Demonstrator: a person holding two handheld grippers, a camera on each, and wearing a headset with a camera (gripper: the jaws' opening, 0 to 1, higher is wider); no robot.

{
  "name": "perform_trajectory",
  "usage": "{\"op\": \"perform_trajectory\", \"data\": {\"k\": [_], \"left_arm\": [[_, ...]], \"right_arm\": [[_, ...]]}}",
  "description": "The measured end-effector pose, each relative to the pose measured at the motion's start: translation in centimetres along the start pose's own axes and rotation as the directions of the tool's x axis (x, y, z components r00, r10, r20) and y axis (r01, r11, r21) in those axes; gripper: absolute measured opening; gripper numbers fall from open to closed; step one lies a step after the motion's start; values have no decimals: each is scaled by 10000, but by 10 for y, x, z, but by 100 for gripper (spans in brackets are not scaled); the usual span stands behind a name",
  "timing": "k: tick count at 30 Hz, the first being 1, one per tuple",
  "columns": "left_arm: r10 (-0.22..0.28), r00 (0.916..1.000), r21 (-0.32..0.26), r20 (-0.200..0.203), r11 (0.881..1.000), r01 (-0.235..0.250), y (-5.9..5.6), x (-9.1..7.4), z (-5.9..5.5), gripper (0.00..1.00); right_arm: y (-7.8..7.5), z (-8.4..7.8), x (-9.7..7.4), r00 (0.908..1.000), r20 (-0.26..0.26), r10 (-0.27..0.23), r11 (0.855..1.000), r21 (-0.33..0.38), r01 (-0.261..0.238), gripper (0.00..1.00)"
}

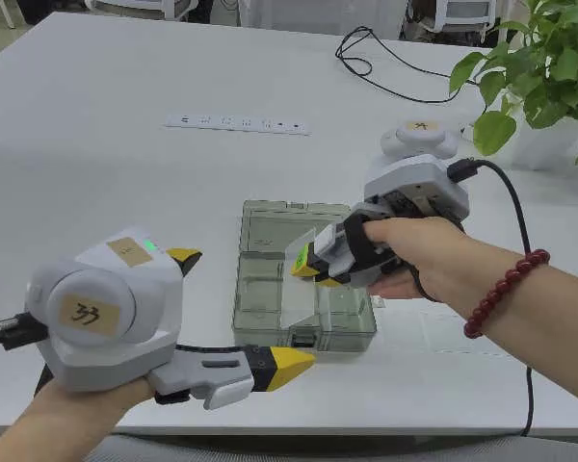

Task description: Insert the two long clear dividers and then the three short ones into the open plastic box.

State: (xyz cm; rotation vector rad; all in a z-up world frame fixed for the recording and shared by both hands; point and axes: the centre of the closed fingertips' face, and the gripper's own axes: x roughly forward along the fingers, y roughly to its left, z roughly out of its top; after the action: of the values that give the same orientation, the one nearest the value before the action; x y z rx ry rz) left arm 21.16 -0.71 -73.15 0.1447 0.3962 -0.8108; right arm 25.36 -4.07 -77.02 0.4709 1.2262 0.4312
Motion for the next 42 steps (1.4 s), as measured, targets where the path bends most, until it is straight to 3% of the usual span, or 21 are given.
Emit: {"op": "perform_trajectory", "data": {"k": [10,16,21,39,42], "left_arm": [[-64,10000,86,23,9999,64,4,2,1,100],[-66,10000,45,63,10000,65,5,2,1,100],[-86,9999,121,53,9999,85,5,4,1,100],[-1,10000,8,61,10000,1,11,4,-1,100],[30,10000,-1,41,10000,-30,12,4,-1,100]], "right_arm": [[-14,15,14,9959,-757,-498,9986,110,508,6],[-17,15,19,9922,-1091,-605,9978,215,632,6],[-21,17,23,9894,-1181,-847,9963,72,861,6],[-28,21,38,9828,-1542,-1014,9943,176,1053,6],[-26,15,35,9831,-1528,-1007,9945,138,1040,6]]}}
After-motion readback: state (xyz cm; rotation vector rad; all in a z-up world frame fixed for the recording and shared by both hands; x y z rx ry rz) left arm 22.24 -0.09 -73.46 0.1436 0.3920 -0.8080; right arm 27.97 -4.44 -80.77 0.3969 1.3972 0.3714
